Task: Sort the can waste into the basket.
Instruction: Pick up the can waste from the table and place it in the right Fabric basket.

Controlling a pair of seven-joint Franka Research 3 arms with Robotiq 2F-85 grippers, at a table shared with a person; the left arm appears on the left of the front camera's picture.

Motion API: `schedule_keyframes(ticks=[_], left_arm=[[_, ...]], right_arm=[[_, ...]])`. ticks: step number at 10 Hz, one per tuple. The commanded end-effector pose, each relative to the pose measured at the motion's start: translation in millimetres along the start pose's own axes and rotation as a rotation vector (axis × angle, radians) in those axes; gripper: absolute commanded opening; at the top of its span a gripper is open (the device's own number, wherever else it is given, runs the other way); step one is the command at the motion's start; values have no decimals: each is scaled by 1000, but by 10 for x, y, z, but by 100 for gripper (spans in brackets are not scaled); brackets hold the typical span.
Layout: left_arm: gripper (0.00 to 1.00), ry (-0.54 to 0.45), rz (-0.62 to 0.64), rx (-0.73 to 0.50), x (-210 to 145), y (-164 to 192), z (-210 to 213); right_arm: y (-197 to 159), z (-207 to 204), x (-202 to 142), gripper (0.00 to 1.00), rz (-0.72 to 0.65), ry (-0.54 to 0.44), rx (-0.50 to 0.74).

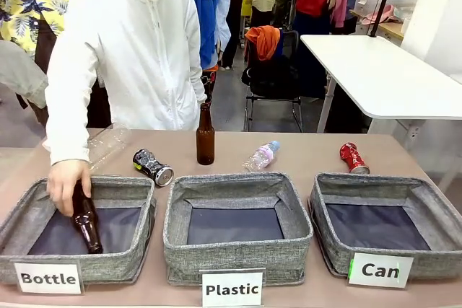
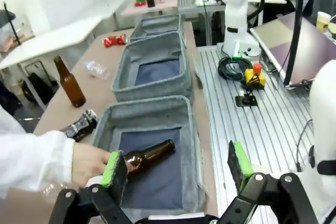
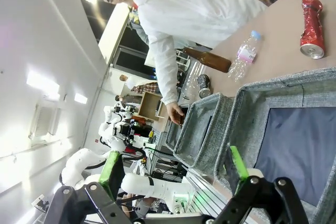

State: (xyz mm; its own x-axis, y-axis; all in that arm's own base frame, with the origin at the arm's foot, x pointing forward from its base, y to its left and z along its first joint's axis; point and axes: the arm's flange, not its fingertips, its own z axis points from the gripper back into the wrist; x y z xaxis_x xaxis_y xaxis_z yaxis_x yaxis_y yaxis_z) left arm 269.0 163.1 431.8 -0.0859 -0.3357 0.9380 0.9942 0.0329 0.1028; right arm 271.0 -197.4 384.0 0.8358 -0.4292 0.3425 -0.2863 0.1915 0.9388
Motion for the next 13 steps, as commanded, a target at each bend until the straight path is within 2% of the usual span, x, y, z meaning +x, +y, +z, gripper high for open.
schedule_keyframes(ticks=[1, 4, 7, 8, 9, 10, 11, 12, 13], left_arm=[[100, 67, 32, -37, 401, 322, -112], [100, 246, 107, -89, 1100, 816, -659], [100, 530, 184, -188, 1586, 1525, -1402], [100, 625, 230, -174, 1669, 1749, -1674], [100, 744, 229, -197, 1680, 1895, -1828], [100, 860, 205, -131, 1611, 2049, -1951], [100, 997, 197, -8, 1470, 2226, -2113], [100, 1089, 78, 7, 1289, 2312, -2212], [100, 1110, 6, 35, 1134, 2387, -2277]], right_arm=[[6, 2, 20, 100, 28, -11, 12], [6, 2, 20, 100, 28, -11, 12], [6, 2, 20, 100, 28, -11, 12], [6, 2, 20, 100, 28, -11, 12], [6, 2, 20, 100, 28, -11, 12], [6, 2, 20, 100, 28, -11, 12], [6, 2, 20, 100, 28, -11, 12], [6, 2, 20, 100, 28, -11, 12], [6, 2, 20, 100, 28, -11, 12]])
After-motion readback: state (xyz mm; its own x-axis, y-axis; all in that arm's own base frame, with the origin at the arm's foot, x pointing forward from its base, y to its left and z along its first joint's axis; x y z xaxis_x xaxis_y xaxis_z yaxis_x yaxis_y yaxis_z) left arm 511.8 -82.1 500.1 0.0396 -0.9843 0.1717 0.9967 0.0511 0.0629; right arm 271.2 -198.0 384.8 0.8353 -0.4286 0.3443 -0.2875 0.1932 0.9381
